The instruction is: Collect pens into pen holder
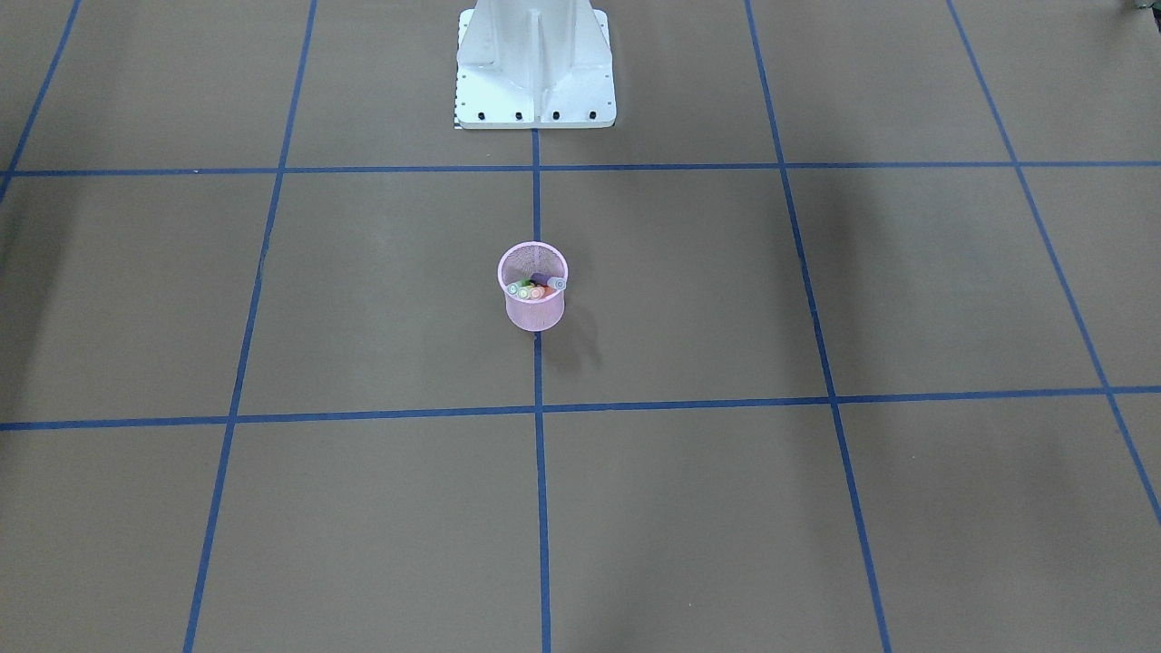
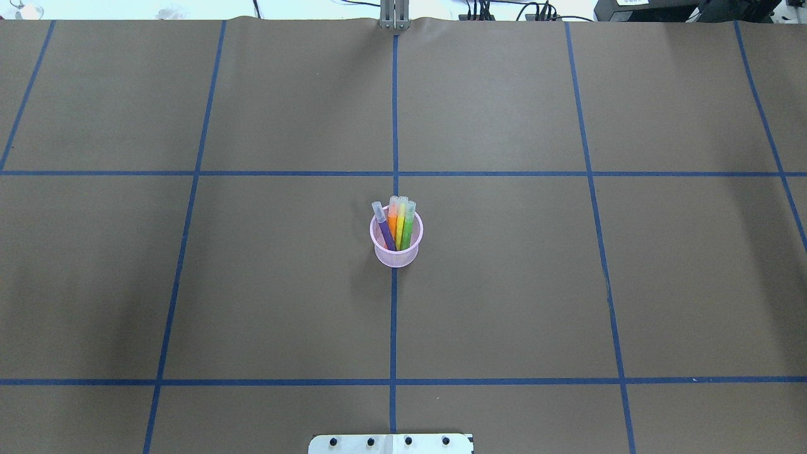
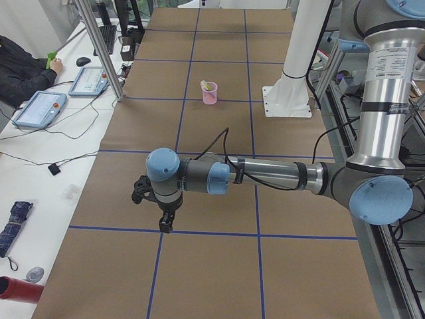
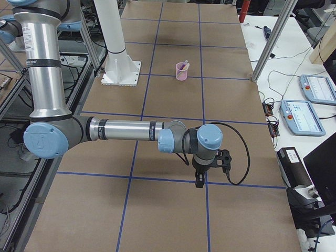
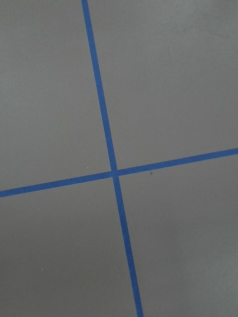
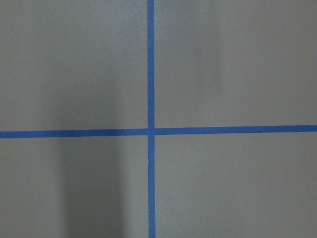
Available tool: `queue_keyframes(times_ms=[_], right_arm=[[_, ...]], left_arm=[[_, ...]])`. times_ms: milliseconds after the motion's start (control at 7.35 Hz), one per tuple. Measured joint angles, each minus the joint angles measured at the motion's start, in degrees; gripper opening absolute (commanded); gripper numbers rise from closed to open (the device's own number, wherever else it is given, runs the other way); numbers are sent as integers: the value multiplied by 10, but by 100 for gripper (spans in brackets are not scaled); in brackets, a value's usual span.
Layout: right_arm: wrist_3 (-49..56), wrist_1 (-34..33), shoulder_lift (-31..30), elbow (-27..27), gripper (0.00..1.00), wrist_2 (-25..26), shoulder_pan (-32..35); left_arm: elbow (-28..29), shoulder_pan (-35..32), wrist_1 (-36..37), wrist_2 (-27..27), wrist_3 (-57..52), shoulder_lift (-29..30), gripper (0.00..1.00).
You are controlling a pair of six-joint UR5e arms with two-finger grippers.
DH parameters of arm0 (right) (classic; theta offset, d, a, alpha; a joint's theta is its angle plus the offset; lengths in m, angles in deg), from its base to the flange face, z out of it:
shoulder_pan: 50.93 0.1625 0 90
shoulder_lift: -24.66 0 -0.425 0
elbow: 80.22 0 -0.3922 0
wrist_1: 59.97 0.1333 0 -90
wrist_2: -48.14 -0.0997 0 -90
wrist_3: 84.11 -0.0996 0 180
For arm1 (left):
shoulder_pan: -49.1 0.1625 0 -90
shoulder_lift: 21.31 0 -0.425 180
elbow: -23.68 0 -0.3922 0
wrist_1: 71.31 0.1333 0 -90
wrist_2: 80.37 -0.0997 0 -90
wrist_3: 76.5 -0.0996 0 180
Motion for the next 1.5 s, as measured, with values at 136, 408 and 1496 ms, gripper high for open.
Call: queue_keyframes(times_ms=[136, 408, 1496], right_arm=[[2, 3, -5, 2, 100, -21, 9], [3, 4, -8, 7, 100, -35, 16], [-6, 2, -54, 62, 100, -4, 21]], left_arm=[[0, -3, -1, 0, 2, -2, 100], [2, -5, -1, -1, 9, -2, 100], [-5, -6, -1, -10, 14, -2, 100]])
